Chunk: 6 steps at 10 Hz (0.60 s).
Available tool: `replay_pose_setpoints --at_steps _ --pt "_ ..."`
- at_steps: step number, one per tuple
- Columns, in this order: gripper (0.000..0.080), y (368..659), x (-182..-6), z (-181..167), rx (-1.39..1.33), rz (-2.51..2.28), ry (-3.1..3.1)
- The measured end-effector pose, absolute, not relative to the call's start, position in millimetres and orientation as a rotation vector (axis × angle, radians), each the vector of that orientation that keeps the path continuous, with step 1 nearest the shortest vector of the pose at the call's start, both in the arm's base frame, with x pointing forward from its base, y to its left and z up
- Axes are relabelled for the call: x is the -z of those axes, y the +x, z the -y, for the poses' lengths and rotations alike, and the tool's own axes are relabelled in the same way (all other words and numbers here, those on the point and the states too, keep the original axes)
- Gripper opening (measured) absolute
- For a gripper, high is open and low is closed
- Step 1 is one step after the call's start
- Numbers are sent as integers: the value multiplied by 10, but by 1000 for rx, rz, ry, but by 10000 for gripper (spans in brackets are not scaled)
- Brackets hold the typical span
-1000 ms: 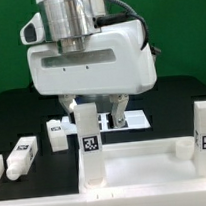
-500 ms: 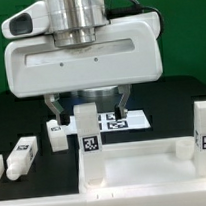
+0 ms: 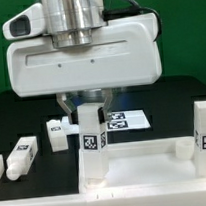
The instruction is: Assemble desk
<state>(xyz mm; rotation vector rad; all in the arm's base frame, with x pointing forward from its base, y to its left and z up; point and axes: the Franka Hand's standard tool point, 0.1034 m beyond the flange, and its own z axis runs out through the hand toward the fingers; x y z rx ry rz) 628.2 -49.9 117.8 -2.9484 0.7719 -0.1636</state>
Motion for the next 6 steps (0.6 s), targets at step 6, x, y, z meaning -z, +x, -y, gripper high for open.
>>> replay_pose_setpoints --at_steps 6 --pt "285 6286 -1147 551 47 -2092 -2094"
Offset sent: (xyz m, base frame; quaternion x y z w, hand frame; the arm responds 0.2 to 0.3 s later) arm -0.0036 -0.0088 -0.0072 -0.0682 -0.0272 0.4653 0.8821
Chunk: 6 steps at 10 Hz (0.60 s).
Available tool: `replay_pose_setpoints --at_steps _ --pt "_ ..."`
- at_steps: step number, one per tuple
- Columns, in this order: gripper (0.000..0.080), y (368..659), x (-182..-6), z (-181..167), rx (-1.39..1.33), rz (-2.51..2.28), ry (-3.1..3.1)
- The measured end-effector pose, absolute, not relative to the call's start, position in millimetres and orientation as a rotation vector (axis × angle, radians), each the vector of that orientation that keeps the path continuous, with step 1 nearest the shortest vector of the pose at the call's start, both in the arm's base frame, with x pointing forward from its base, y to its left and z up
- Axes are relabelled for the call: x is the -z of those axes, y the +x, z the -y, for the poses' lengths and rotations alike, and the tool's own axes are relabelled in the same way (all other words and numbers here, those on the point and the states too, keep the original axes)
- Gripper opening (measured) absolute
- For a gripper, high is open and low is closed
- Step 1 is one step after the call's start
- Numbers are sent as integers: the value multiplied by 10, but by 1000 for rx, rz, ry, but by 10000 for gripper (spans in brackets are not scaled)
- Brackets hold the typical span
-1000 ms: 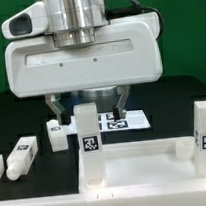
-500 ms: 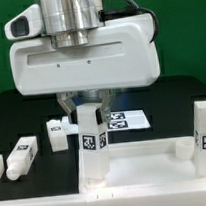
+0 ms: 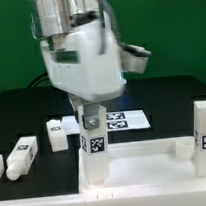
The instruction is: Assemble desk
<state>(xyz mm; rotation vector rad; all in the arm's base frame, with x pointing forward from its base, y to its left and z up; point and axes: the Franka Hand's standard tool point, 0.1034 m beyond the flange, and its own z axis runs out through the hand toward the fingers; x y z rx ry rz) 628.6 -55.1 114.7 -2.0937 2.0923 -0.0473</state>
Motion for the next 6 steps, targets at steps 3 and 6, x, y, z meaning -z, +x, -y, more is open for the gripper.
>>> replay_pose_setpoints --at_steps 3,6 --pt "286 6279 -1147 563 39 -2152 -2025" --pt "476 6280 -1147 552 100 -1641 -2470"
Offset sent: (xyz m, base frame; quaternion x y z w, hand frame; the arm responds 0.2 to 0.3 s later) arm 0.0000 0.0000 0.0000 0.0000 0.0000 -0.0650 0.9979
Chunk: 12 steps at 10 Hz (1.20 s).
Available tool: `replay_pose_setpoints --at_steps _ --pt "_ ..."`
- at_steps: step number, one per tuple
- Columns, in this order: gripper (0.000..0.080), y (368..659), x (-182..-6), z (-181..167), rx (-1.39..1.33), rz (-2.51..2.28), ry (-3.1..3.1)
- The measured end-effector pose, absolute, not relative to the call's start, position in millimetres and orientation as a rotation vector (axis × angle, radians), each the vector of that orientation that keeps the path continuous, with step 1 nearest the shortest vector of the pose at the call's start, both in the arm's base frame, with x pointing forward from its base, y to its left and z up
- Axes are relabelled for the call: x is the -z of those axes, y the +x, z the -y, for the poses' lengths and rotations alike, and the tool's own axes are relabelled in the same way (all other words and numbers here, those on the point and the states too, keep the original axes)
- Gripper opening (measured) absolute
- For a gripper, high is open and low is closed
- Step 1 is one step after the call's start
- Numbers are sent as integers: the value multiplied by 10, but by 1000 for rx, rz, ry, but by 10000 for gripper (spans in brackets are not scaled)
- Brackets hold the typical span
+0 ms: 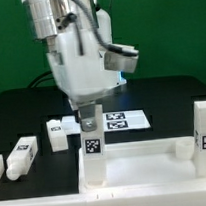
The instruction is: Assemble desk
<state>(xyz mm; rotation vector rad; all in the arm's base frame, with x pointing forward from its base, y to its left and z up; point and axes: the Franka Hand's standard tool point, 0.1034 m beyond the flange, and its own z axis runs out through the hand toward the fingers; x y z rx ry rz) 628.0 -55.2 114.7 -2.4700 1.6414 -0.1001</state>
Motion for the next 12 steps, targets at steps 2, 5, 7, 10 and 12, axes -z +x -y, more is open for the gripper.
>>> replay_pose_setpoints --at_steps 2,5,7,10,12 --pt "639 6284 -1151 516 117 -1455 -2587" --pt "648 6289 -1153 530 156 -1128 -2761" --pt "649 6274 -1120 404 206 -545 -2979" --pt "537 6269 -1112 389 199 -530 -3005" --pt "336 6264 -1106 400 191 -677 -2971"
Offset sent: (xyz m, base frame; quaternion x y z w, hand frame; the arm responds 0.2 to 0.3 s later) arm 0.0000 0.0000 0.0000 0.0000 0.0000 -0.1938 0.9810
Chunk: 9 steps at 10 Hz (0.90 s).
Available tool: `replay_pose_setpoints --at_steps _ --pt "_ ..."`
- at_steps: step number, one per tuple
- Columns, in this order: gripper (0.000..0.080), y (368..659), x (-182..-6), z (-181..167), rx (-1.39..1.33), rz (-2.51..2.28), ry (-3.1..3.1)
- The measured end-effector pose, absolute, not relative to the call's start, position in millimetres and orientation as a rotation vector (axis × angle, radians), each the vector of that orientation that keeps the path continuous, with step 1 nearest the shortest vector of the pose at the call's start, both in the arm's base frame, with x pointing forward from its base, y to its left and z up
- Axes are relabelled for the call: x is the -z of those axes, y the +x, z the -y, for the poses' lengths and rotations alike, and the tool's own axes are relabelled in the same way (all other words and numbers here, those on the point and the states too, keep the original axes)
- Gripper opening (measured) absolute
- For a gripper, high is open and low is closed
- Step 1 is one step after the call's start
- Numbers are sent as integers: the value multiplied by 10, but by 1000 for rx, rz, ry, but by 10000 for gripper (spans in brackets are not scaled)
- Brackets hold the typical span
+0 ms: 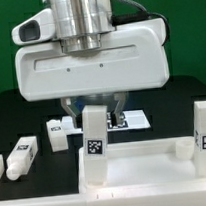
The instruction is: Assemble desk
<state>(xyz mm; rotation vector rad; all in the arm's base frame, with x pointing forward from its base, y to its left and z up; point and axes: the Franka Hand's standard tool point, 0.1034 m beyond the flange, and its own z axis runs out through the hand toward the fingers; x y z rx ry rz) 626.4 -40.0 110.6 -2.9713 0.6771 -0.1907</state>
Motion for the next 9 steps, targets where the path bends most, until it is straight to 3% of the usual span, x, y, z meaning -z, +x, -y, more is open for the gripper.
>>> replay_pose_setpoints --at_steps 1,5,9 --pt "295 6257 -1101 442 184 -826 -2932" --pt "290 6250 -1088 390 62 -1785 -2385" --pt "290 6264 -1091 446 27 -1963 -2197"
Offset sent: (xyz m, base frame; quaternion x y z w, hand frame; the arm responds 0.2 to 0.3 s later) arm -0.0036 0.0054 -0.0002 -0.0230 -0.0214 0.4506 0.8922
